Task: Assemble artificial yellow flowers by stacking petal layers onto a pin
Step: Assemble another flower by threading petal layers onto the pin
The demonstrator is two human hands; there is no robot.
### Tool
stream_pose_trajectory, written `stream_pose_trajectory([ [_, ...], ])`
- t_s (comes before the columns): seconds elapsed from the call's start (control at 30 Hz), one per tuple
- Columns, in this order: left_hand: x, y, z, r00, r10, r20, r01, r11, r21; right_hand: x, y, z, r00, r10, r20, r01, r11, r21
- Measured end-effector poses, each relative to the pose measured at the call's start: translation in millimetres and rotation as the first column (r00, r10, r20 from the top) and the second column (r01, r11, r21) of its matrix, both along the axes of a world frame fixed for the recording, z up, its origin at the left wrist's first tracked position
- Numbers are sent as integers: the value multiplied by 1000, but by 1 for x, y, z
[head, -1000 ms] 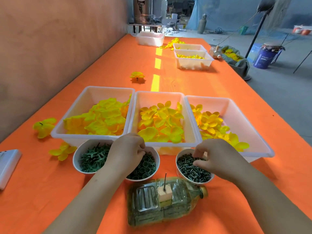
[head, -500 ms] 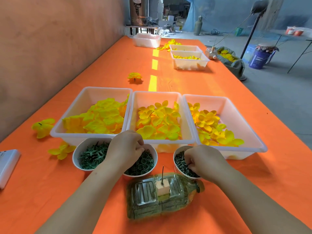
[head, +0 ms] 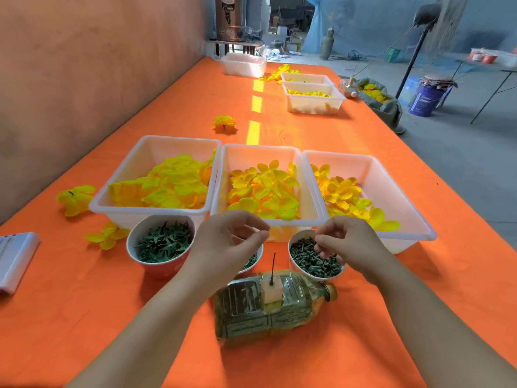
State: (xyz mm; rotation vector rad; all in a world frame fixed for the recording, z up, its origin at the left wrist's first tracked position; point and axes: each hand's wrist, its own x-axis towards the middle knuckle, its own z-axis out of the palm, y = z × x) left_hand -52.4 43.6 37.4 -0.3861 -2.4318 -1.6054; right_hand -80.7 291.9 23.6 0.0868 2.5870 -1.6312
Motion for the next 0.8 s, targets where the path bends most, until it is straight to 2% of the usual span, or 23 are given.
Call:
stream_pose_trajectory([
  [0.07,12,5,3,994,-82,76,72,990,123,6,-7,2,999,23,-29,-25,997,-70],
  [0.13,21,7,1,989,-131,74,113,970,216,15,-15,9,996,46,-82,-57,988,-146],
  [0.2,28,9,-3,985,-169,43,153,958,244,26,-25,18,987,51,-152,-87,968,-235],
  [0.3,33,16,-12,992,-125,-7,123,963,239,43,-42,30,966,74,-248,-159,926,-343],
  [0.53,46,27,-21,997,-79,17,63,892,447,66,-72,24,934,78,-348,-194,931,-311],
  [0.8,52,30,-21,993,-84,85,20,817,576,70,-78,21,915,59,-399,-159,962,-221],
])
